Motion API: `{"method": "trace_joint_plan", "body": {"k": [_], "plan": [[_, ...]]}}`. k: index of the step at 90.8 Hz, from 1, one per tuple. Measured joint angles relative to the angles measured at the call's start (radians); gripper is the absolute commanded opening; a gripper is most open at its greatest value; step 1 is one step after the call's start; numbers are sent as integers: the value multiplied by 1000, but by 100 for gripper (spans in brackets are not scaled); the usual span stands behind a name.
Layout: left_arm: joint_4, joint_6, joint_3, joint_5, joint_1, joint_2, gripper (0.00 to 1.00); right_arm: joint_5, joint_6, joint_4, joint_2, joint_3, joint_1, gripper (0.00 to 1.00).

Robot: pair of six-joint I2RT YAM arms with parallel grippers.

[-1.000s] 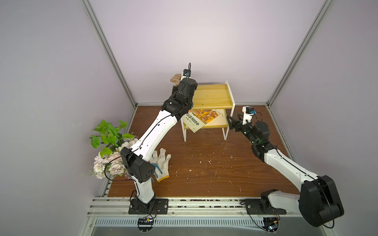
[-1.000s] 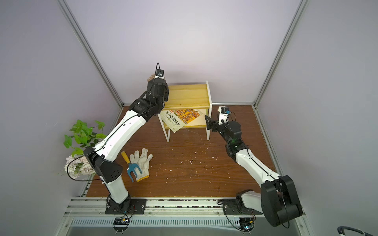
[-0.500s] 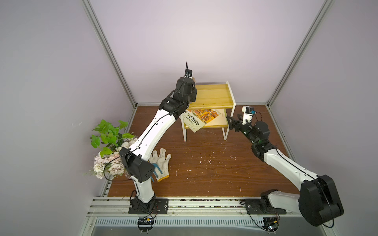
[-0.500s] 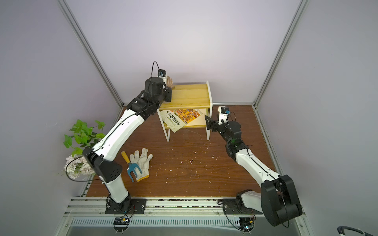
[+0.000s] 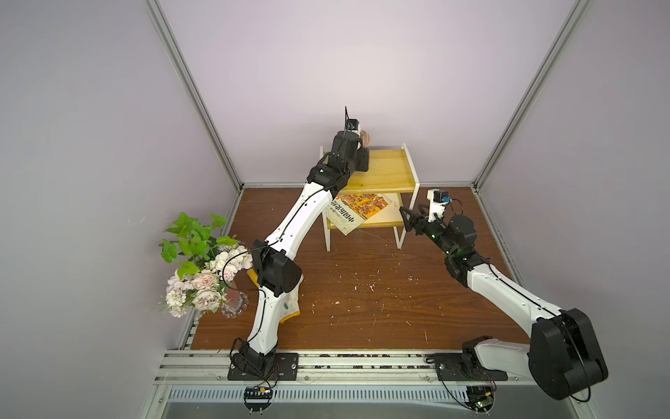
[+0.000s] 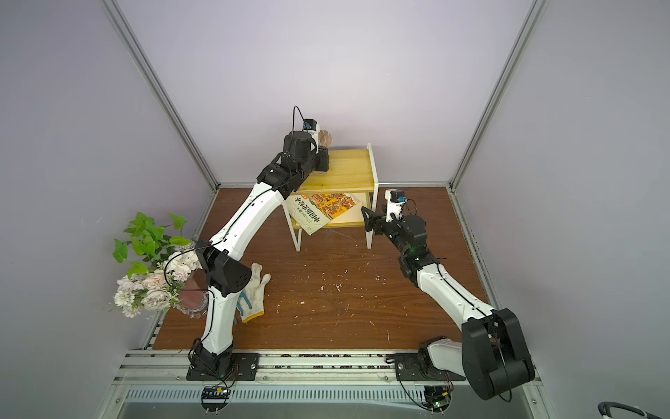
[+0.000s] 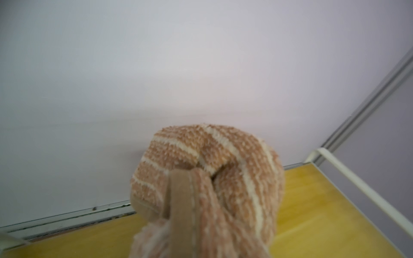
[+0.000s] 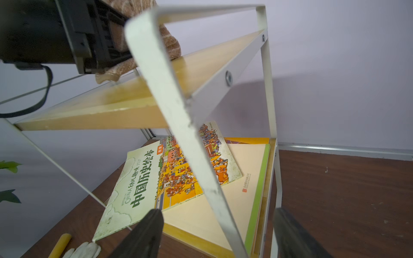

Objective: Wipe the bookshelf clean with a cloth
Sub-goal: Wipe the dust from the shelf.

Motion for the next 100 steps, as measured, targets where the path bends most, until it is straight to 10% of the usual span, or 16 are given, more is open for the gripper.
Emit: {"method": "trace_joint_plan", "body": {"k": [26, 53, 81, 100], "plan": [[34, -4, -203, -217, 64, -128, 0, -24, 25, 34, 14, 0, 0, 78], [97, -67, -206, 228, 63, -127, 0, -26, 21, 34, 15, 0, 0, 79], [36, -22, -417, -98, 43, -286, 0, -24, 8, 32, 15, 0, 0, 77], [19, -22, -404, 67, -30, -302, 0, -23, -3, 34, 21, 3, 0, 52]]}}
